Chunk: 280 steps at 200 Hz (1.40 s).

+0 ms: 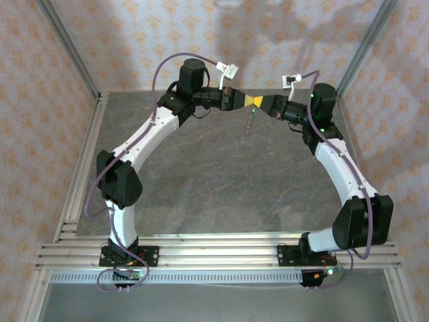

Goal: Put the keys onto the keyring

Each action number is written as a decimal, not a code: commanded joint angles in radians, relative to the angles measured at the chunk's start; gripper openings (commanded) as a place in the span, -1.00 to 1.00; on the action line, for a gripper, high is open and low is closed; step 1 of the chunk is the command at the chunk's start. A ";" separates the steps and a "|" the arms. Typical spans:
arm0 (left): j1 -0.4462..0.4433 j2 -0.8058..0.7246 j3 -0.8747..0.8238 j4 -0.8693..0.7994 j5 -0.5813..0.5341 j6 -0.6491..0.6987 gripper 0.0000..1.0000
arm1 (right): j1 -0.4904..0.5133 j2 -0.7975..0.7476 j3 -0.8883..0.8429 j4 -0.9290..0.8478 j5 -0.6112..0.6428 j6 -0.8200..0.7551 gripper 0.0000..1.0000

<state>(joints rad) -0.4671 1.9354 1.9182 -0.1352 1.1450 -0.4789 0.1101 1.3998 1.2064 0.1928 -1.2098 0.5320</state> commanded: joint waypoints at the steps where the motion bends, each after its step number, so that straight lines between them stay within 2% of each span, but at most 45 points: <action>1: -0.017 -0.018 -0.028 0.105 -0.024 -0.049 -1.00 | -0.011 -0.034 -0.008 0.094 0.006 0.021 -0.72; 30: -0.018 -0.059 -0.071 0.205 -0.065 -0.127 -1.00 | -0.015 -0.060 -0.053 0.141 0.014 0.052 -0.72; 67: -0.017 -0.070 -0.088 0.241 -0.093 -0.148 -1.00 | -0.015 -0.093 -0.095 0.162 0.027 0.065 -0.68; 101: -0.016 -0.073 -0.098 0.273 -0.102 -0.175 -1.00 | -0.015 -0.116 -0.124 0.183 0.028 0.081 -0.50; 142: -0.016 -0.073 -0.103 0.299 -0.106 -0.199 -1.00 | -0.015 -0.130 -0.152 0.187 0.036 0.082 -0.42; 169: -0.015 -0.076 -0.104 0.305 -0.105 -0.202 -1.00 | -0.016 -0.128 -0.162 0.209 0.050 0.102 -0.49; 218: -0.015 -0.091 -0.126 0.335 -0.115 -0.214 -1.00 | -0.009 -0.109 -0.171 0.271 0.073 0.155 -1.00; 258: -0.016 -0.102 -0.152 0.378 -0.133 -0.234 -1.00 | 0.037 -0.103 -0.179 0.269 0.072 0.141 -1.00; 280: -0.016 -0.104 -0.156 0.387 -0.138 -0.238 -1.00 | 0.079 -0.096 -0.165 0.209 0.063 0.086 -1.00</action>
<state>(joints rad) -0.4843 1.8812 1.7657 0.1680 1.0237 -0.6998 0.1513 1.2987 1.0374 0.4049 -1.1400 0.6743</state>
